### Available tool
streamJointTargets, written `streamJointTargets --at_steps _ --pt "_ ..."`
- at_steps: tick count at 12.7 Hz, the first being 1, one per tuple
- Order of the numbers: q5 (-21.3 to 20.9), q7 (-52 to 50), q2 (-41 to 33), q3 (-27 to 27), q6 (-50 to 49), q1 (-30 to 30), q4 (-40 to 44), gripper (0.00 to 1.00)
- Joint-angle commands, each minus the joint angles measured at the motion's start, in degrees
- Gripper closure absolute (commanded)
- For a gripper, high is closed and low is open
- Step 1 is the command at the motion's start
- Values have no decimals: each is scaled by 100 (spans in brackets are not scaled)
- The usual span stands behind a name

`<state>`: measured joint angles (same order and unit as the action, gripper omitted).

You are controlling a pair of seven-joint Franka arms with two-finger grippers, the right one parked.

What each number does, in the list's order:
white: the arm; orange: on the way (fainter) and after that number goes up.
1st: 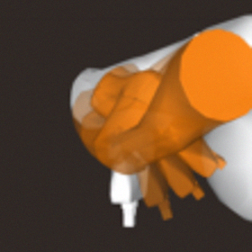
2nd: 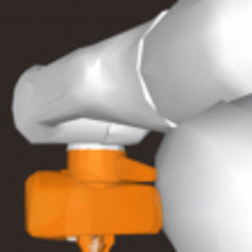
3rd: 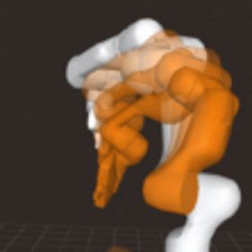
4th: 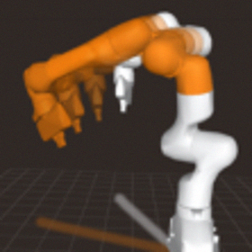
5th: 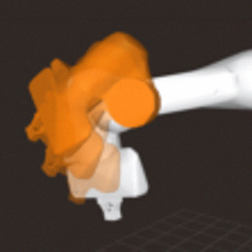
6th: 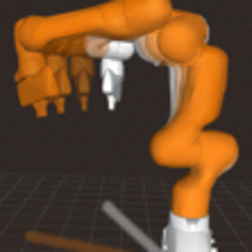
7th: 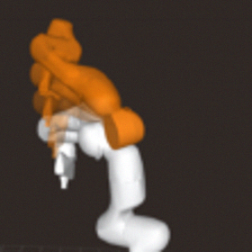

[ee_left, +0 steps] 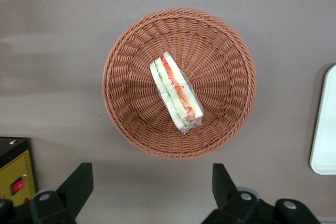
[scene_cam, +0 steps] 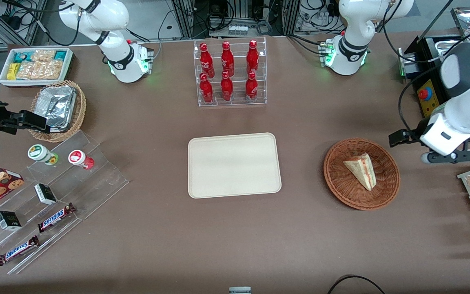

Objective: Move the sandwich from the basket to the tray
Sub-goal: 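Move the left gripper down over the wrapped sandwich in the wicker basket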

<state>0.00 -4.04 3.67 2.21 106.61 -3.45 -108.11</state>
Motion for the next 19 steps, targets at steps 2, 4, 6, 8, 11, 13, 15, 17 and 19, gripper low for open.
streamJointTargets --at_steps 2,4,6,8,11,13,15,17,19 --pt "114 -351 -121 17 938 -68 -823 0" --pt "123 -404 -104 17 1412 -68 -1175 0" --pt "123 -736 27 8 1678 -86 -1300 0" --pt "202 -1035 151 8 1862 -94 -1318 0" --pt "211 -1904 379 -10 2012 -269 -1265 0" --pt "211 -2196 537 -18 2179 -288 -1282 0" --pt "211 -2399 617 -27 2311 -393 -1300 0" --pt "211 -2548 678 -36 2364 -393 -1318 0" --pt "211 -2584 705 -36 2478 -402 -1405 0"
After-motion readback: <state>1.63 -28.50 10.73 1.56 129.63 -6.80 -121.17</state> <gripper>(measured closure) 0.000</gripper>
